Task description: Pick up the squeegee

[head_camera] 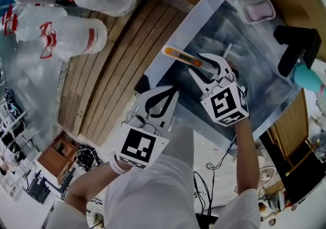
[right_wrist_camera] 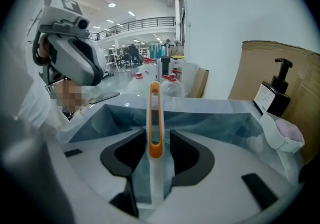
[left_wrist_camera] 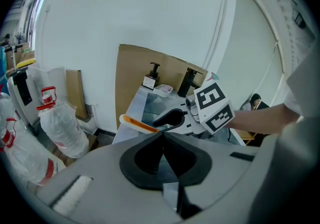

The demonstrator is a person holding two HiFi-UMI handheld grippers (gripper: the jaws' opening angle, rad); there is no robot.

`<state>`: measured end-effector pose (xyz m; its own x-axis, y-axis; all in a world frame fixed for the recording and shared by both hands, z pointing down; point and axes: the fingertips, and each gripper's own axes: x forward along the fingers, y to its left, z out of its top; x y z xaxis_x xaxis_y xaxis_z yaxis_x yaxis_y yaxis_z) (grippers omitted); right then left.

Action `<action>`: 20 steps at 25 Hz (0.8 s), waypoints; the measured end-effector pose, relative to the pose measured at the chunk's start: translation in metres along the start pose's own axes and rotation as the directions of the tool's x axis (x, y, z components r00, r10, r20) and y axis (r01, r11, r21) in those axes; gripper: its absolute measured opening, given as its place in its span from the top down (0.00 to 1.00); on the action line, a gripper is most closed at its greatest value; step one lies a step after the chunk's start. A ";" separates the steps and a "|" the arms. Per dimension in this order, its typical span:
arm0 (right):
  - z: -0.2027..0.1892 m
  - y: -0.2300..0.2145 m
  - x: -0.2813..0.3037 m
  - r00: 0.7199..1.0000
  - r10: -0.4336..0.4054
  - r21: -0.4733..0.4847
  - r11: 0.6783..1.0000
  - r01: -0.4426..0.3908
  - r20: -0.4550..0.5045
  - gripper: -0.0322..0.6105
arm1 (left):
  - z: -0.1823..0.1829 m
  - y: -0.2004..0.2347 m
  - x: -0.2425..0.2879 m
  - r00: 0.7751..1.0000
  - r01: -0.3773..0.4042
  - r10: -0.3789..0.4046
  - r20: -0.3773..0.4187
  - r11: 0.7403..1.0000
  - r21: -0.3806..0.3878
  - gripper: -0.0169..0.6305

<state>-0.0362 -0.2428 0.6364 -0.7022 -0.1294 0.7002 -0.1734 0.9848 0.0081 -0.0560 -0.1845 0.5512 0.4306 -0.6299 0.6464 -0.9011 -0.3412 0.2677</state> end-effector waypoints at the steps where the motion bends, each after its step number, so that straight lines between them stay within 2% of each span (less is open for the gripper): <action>1: 0.000 0.000 0.002 1.000 0.003 -0.005 1.000 -0.003 -0.003 0.73 | 0.000 0.000 0.000 1.000 0.000 0.000 0.000 1.000 0.000 0.97; 4: 0.000 0.000 0.004 1.000 0.008 -0.022 1.000 -0.008 -0.005 0.78 | 0.000 0.002 0.001 1.000 -0.002 0.002 0.001 1.000 -0.001 0.97; 14: -0.004 0.001 0.009 0.999 0.003 -0.043 0.999 -0.006 -0.049 0.78 | -0.004 0.001 0.000 1.000 0.003 -0.003 0.005 1.000 -0.003 0.97; 20: -0.004 0.000 0.009 0.999 -0.001 -0.037 0.999 0.000 -0.038 0.78 | -0.013 -0.003 0.001 1.000 0.007 -0.007 0.011 1.000 -0.012 0.97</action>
<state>-0.0404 -0.2432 0.6456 -0.6754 -0.1263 0.7266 -0.1480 0.9884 0.0342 -0.0532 -0.1755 0.5603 0.4375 -0.6351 0.6366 -0.8985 -0.3375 0.2808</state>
